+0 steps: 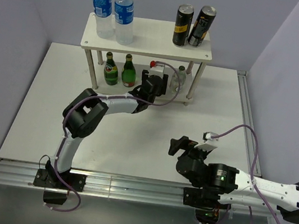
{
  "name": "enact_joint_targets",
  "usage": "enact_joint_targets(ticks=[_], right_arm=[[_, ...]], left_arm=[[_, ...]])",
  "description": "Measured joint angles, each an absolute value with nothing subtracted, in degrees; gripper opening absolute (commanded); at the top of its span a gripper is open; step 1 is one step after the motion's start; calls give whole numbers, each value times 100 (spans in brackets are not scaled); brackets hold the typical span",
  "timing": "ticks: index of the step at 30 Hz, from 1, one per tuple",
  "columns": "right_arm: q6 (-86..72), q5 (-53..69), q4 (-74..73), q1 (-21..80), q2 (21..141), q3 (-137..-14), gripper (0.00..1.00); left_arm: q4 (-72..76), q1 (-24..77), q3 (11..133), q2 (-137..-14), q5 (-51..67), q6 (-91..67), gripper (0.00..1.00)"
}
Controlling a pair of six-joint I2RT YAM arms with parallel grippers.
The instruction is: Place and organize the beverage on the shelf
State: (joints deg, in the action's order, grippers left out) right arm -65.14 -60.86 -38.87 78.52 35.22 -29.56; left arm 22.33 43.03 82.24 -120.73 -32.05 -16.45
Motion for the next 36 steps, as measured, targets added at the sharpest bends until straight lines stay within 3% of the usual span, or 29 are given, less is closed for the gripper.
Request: enact_joint_targets(ticks=[8, 10, 11, 12, 15, 17, 18, 24, 36], right_arm=[[-6628, -6104, -3977, 7863, 3588, -2954, 100], [-6652, -6108, -3986, 7867, 3590, -2954, 100], [-6663, -6110, -3990, 7870, 3590, -2954, 100], [-6667, -6117, -3990, 7874, 3592, -2956, 100], [-6685, -6125, -3990, 7889, 3603, -2954, 100], [-6687, -6125, -3988, 7889, 3612, -2954, 100], [-6687, -6125, -3988, 7889, 3614, -2954, 100], [-6709, -6128, -3988, 7889, 3621, -2950, 100], [-6772, -6125, -3975, 7889, 3677, -2849, 100]], left_arm=[[2340, 4289, 8545, -12342, -2974, -1750, 0], [2357, 4289, 8578, -12363, -2934, -1772, 9], [2359, 4289, 8578, -12366, -2915, -1776, 15], [2364, 4287, 8578, -12366, -2897, -1776, 29], [2377, 4287, 8578, -12366, -2825, -1769, 58], [2377, 4294, 8578, -12366, -2816, -1765, 66], [2377, 4296, 8578, -12366, -2821, -1761, 81], [2628, 4364, 8573, -12366, -2897, -1662, 95], [2858, 4639, 7800, -12016, -3251, -1468, 97]])
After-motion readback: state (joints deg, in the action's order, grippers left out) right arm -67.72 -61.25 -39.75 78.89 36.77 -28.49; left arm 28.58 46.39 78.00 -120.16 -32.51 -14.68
